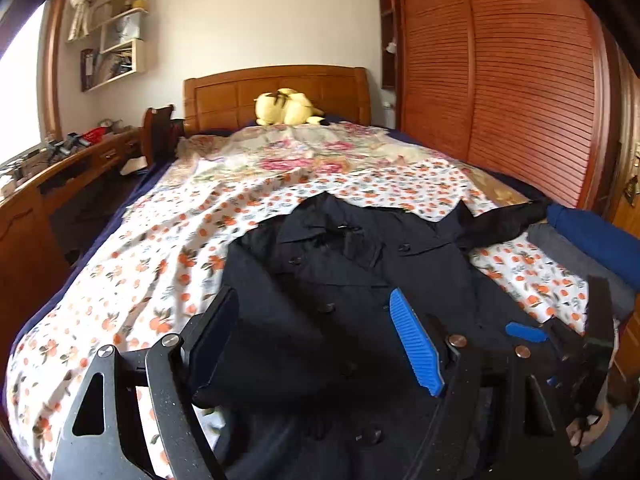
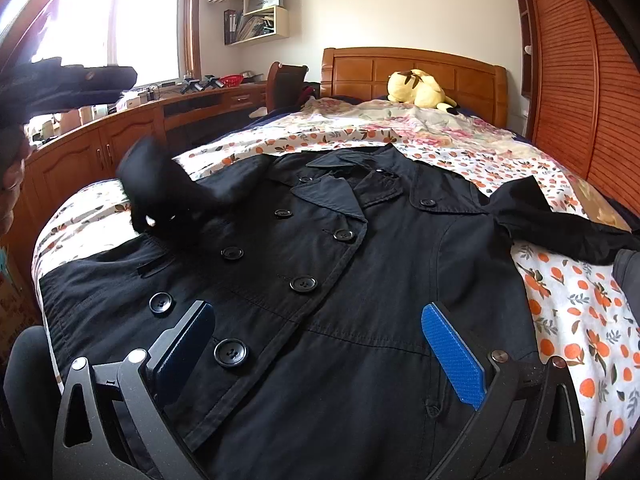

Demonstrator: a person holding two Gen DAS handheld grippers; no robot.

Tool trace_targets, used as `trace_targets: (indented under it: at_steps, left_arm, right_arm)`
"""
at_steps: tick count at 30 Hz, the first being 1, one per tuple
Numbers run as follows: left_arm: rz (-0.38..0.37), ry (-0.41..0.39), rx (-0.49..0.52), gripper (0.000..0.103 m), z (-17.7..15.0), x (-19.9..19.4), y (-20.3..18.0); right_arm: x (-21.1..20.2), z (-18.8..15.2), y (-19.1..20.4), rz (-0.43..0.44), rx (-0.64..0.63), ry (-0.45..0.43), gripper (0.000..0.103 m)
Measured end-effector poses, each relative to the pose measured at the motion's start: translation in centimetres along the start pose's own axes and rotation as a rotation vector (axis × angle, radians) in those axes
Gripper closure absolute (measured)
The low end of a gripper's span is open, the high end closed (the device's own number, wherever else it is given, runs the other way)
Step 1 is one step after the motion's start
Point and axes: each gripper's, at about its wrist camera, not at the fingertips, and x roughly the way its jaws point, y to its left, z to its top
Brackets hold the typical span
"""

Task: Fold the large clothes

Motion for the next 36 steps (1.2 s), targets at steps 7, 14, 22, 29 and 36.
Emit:
trace_targets:
  at_steps: [7,14,22,29,36]
  left_arm:
    - [0.112,0.079,-0.06,0.024,-4.1,1.2,4.8]
    - [0.125,0.223,-0.116,0.024,-8.2,3.9,7.7]
    - [0.013,0.329,-0.207,0.04,-9.7,7.0,8.4]
    - [-0.045,0.4,-0.229,0.099,-9.2,8.8,8.6]
    - [-0.007,0.242,-0.142,0.101,-3.1,5.5,3.8]
  right_arm:
    - [0.0,0.2,-0.1,0.006,0.003,0.003,0.0]
    - [0.5,0.4,0.5,0.01,-0.009,0.007,0.0]
    - [0.6,0.6,0.6,0.011,-0.018,0.006,0.0]
    - [-0.1,0.6,-0.1,0.006,-0.007,-0.01,0.0]
    - [-1.3,0.3,-1.5,-0.007,0.027,-0.029,0.0]
